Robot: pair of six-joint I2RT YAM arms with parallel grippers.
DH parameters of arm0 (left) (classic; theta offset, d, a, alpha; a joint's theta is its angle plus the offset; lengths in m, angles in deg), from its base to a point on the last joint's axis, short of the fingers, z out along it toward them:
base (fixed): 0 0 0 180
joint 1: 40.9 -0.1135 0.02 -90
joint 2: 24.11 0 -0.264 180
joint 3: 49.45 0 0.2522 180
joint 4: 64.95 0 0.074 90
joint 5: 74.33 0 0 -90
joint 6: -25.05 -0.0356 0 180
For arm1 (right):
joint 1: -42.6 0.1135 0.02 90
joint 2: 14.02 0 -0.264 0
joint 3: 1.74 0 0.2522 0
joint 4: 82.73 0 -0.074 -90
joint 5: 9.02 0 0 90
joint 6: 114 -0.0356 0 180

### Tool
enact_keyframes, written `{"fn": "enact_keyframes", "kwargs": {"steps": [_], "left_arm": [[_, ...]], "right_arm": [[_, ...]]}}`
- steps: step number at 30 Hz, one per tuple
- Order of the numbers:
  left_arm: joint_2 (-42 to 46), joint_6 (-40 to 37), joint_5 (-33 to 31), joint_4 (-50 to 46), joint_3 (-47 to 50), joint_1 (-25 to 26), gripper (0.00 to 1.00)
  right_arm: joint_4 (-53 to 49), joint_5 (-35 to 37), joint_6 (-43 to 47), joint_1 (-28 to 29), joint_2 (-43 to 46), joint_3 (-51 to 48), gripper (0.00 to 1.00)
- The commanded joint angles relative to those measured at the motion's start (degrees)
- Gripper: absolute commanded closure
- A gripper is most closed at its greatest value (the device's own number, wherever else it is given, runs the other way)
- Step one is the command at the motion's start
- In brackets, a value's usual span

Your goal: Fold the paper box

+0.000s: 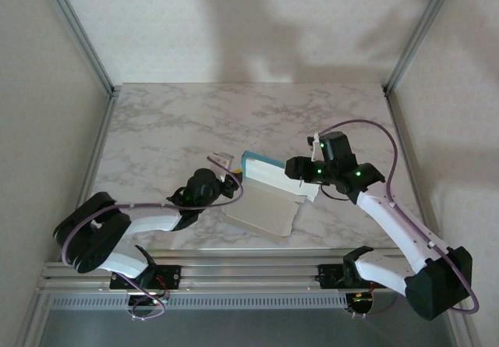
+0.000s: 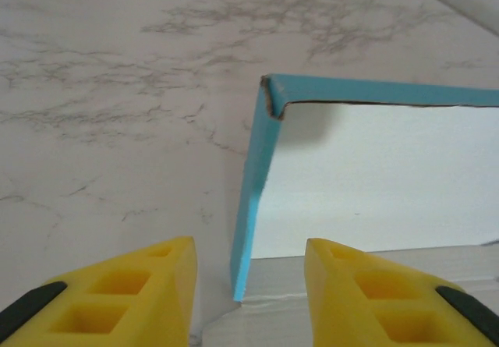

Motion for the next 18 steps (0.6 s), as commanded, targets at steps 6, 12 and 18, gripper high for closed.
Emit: {"fn": "enact_keyframes", "kwargs": {"steps": [6, 12, 18], "left_arm": [[4.11, 9.72, 16.10, -6.26, 1.07, 0.93, 0.56], [-2.22, 13.89, 18.21, -2.06, 2.12, 5.21, 0.57], [-8.69, 17.73, 18.35, 3.91, 1.03, 9.34, 0.58]], "right_arm": [[-9.06, 5.89, -4.52, -0.58, 4.24, 2.32, 0.46], [-10.55, 9.19, -10.28, -0.51, 6.60, -0.19, 0.50], [-9.71, 9.52, -11.17, -0.56, 8.70, -3.48, 0.52]]}}
